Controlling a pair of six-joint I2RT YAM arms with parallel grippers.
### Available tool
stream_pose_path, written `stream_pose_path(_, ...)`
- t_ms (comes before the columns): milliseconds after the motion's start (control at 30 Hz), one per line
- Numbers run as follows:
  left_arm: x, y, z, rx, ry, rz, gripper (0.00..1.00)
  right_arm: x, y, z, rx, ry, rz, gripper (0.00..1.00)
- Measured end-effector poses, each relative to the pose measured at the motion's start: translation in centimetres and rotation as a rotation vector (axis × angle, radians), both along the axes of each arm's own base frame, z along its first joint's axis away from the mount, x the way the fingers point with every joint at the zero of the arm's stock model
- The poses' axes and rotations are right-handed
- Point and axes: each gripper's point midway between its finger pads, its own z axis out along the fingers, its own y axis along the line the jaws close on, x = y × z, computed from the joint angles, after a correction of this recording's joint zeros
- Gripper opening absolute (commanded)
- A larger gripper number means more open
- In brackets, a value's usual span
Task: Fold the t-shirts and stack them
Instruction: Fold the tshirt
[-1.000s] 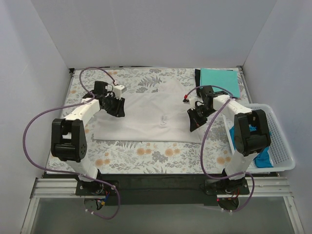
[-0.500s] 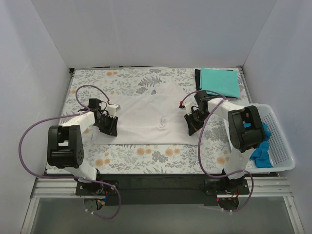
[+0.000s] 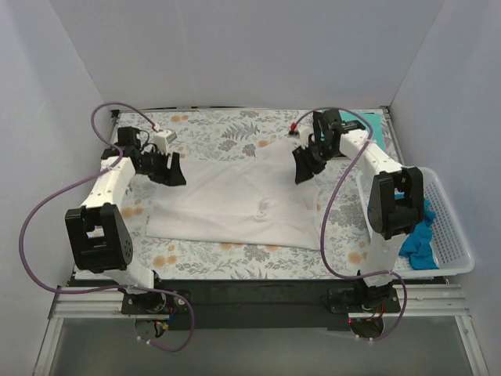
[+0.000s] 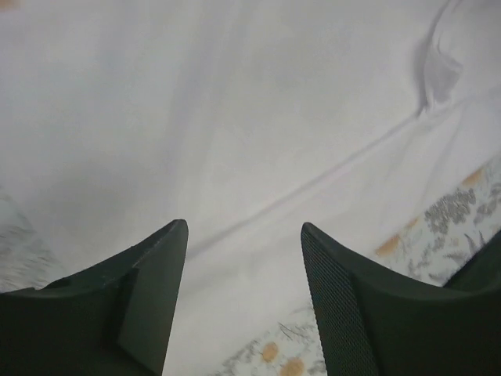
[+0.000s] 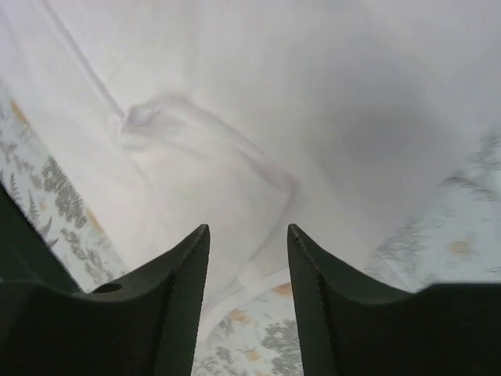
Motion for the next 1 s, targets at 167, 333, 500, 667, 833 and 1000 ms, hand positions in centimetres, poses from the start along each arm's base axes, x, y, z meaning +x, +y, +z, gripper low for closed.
stream_pose_path(167,10.0,2.6,4.6,-0.066,-0.173,0.081,0.66,11.6,-0.6,4.4,0.056,-0.222,-0.112,0.54)
stream_pose_path(333,15.3,4.9,1.1,-0.094,-0.140,0.160,0.66,16.8,-1.4,1.2,-0.003,-0.250,-0.193,0.52)
stream_pose_path(500,16.8,6.0,-4.5,-0.083,-0.047,0.224,0.66,18.6,-1.2,-5.5,-0.062,-0.191,-0.232,0.53)
stream_pose_path(667,17.1,6.8,-6.5,-0.054,-0.028,0.239,0.65,20.5,-1.3,-7.2,-0.084,-0.233,-0.260,0.53)
stream_pose_path(833,18.2,8.3,-6.7,-0.029,-0.064,0.221,0.65,21.6,-1.2,-6.8,-0.078,-0.278,-0.268,0.48)
stream_pose_path(1000,19.5,9.4,-7.5,-0.015,-0.087,0.184,0.64,21.6,-0.5,-6.7,-0.039,-0.278,-0.249,0.39)
